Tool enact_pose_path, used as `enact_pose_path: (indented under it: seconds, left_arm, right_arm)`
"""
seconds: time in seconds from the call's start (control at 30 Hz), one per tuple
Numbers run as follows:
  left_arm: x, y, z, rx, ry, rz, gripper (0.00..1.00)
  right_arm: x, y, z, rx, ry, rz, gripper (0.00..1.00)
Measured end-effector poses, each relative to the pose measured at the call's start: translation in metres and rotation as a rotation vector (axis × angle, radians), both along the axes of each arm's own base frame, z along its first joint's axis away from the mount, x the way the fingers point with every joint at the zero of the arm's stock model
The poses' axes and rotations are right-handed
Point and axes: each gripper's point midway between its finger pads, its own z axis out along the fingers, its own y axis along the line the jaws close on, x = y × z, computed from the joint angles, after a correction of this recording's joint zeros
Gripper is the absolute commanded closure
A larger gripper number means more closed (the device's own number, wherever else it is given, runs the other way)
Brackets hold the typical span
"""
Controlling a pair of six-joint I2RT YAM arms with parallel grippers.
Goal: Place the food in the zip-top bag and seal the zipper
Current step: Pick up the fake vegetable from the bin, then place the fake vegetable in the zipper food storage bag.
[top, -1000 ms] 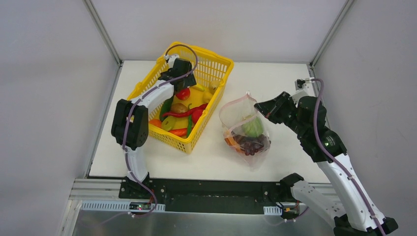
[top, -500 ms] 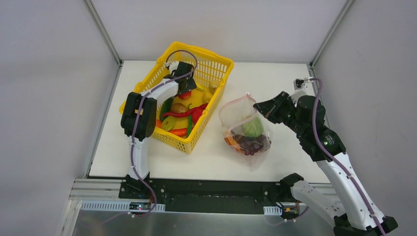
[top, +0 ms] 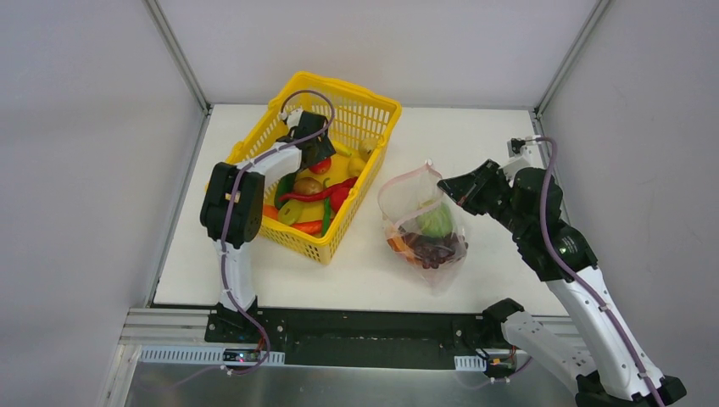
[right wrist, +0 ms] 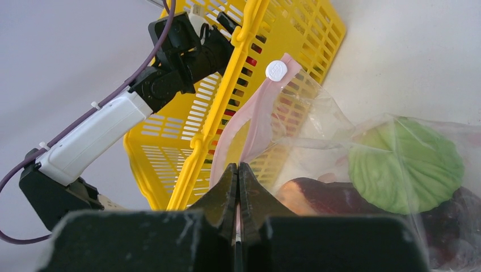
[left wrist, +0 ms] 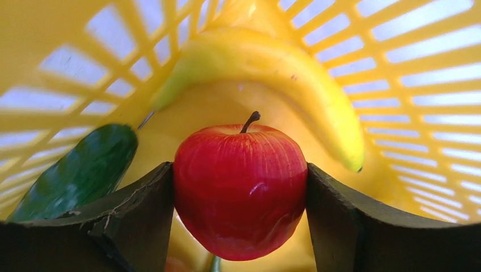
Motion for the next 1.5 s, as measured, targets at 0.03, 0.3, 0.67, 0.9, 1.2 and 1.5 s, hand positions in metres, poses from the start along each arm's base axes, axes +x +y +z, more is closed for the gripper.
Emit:
enact_pose_path:
  seconds: [0.03,0.3,0.67,0.9,1.2,1.5]
  left_arm:
    - [-0.004,0.001,0.000,-0.007,-0.008,-0.003,0.86]
    - [-0.043,0.007,0.056,-0.032,-0.087,-0.071,0.89]
    - [-0.083,0.001,0.198,-0.116,-0.376,-0.173,0.89]
    - [-0.142,-0.053,0.250,-0.194,-0.471,-0.391,0.89]
    - [-0.221,-0.141,0.277,-0.316,-0.505,-0.760,0.88]
    - [-0.262,-0.197,0.260,-0.343,-0.456,-0.975,0.86]
  right_arm:
    - [0.000,0.000,0.000,0.001,-0.001,0.000,0.99]
    - [0.000,0.000,-0.002,0.000,0.000,0.000,0.99]
    - [-0.004,0.001,-0.004,0.002,0.000,0.019,0.99]
    - [-0.008,0.004,-0.002,0.000,-0.011,0.047,0.99]
    - [-0.011,0.005,-0.004,-0.019,-0.020,0.076,0.99]
    - [-0.011,0.006,-0.004,-0.019,-0.019,0.078,0.99]
